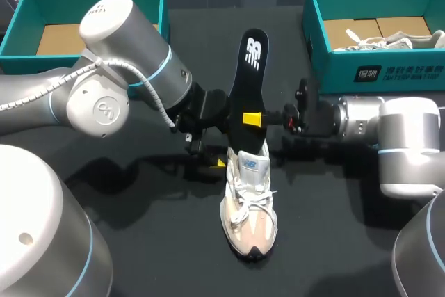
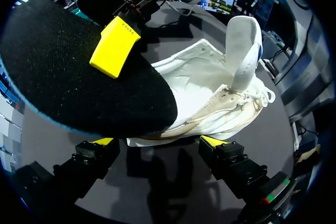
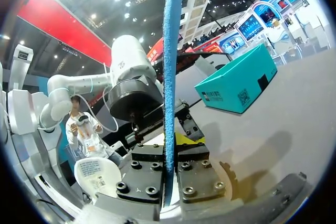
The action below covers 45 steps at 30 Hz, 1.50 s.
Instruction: Take the shoe out of the shoebox, open the shoe tongue, remove and reinsert the insole, then place the shoe into the shoebox
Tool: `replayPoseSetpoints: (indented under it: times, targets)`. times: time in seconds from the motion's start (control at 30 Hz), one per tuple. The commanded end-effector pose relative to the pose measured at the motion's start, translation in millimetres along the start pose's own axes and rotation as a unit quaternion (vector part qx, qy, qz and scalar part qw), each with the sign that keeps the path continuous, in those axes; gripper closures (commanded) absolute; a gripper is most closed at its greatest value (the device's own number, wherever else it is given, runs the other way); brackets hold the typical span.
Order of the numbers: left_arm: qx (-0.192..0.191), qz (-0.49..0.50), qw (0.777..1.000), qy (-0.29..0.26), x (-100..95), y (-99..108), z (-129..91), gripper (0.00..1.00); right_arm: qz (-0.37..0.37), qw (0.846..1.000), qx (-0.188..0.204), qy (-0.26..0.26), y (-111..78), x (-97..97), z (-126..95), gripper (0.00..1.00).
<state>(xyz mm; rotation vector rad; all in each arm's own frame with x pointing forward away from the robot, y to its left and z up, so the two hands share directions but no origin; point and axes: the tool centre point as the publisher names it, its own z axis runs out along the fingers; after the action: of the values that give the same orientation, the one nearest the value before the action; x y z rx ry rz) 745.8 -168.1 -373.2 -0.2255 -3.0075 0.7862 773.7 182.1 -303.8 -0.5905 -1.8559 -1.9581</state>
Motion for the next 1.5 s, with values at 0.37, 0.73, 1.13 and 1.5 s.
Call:
replayPoseSetpoints:
  times: [0.37, 0.73, 1.13, 1.5]
  targets:
    - [-0.001, 0.0, 1.0, 0.0, -0.1, -0.3, 0.9, 0.0, 0.006, 1.0, 0.016, -0.019, -17.9, 6.2, -1.2, 1.0]
    - [-0.001, 0.0, 1.0, 0.0, -0.1, -0.3, 0.9, 0.0, 0.023, 0.999, 0.024, -0.027, -37.6, 10.5, -1.3, 1.0]
    - [-0.001, 0.0, 1.0, 0.0, -0.1, -0.3, 0.9, 0.0, 0.045, 0.998, 0.028, -0.034, -56.9, 16.3, -5.0, 1.0]
    - [-0.001, 0.0, 1.0, 0.0, -0.1, -0.3, 0.9, 0.0, 0.061, 0.997, 0.038, -0.029, -69.6, 22.4, -3.5, 1.0]
